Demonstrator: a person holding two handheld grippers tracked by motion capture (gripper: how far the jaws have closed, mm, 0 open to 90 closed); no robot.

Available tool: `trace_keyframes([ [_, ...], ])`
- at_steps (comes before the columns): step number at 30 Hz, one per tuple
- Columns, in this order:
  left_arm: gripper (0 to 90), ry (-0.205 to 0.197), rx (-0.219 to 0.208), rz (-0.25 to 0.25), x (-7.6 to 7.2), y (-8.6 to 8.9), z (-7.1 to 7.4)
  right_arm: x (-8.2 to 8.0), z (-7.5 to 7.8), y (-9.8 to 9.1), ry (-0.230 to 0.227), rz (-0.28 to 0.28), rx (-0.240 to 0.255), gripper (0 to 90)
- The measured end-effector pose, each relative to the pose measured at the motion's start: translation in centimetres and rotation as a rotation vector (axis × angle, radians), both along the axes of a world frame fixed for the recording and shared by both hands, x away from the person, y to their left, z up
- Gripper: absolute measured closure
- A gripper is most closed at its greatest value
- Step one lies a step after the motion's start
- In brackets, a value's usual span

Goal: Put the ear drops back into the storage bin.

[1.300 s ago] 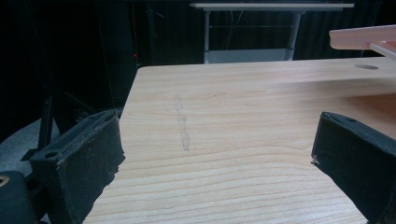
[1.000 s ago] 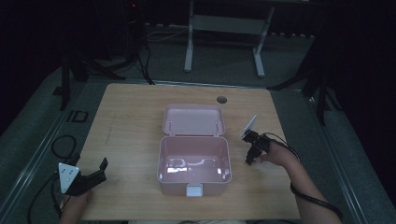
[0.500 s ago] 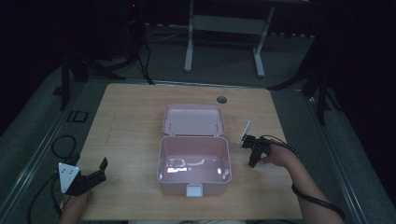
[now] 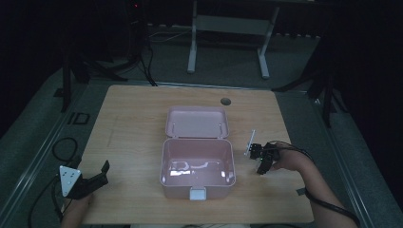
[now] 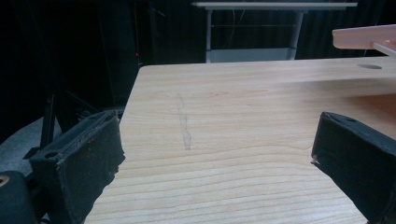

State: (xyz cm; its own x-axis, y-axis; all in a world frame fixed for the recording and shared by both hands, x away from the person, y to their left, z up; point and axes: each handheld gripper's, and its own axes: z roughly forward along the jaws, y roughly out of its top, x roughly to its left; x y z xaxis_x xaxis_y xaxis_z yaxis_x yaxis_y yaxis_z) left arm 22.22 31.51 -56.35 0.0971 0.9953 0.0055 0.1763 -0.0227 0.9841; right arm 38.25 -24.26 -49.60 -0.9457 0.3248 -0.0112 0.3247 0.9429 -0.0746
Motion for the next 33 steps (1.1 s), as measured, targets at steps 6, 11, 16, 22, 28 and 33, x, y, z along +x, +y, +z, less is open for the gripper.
trace_keyframes([
  [6, 2.0, 0.001, 0.000, 0.000, 0.0, 0.0, 0.0, -1.1, 0.0, 0.0, 0.019, 0.128, -0.002, 59.6],
  [11, 2.0, 0.001, -0.001, 0.000, 0.0, 0.0, 0.0, -2.3, 0.1, 0.4, -0.011, 0.244, -0.029, 59.7],
  [16, 2.0, 0.001, 0.000, 0.001, 0.0, 0.0, 0.0, -3.2, 0.2, 0.8, -0.028, 0.320, -0.063, 59.7],
  [22, 2.0, 0.001, 0.000, 0.001, 0.0, 0.0, 0.0, -3.7, 0.2, 1.2, 0.020, 0.314, -0.074, 59.7],
  [28, 2.0, 0.000, 0.000, -0.003, 0.0, 0.0, 0.0, -3.8, 0.2, 1.3, 0.043, 0.298, -0.073, 59.8],
  [33, 2.0, 0.000, 0.000, -0.003, 0.0, 0.0, 0.0, -3.9, 0.7, 1.4, 0.048, 0.309, -0.058, 59.8],
])
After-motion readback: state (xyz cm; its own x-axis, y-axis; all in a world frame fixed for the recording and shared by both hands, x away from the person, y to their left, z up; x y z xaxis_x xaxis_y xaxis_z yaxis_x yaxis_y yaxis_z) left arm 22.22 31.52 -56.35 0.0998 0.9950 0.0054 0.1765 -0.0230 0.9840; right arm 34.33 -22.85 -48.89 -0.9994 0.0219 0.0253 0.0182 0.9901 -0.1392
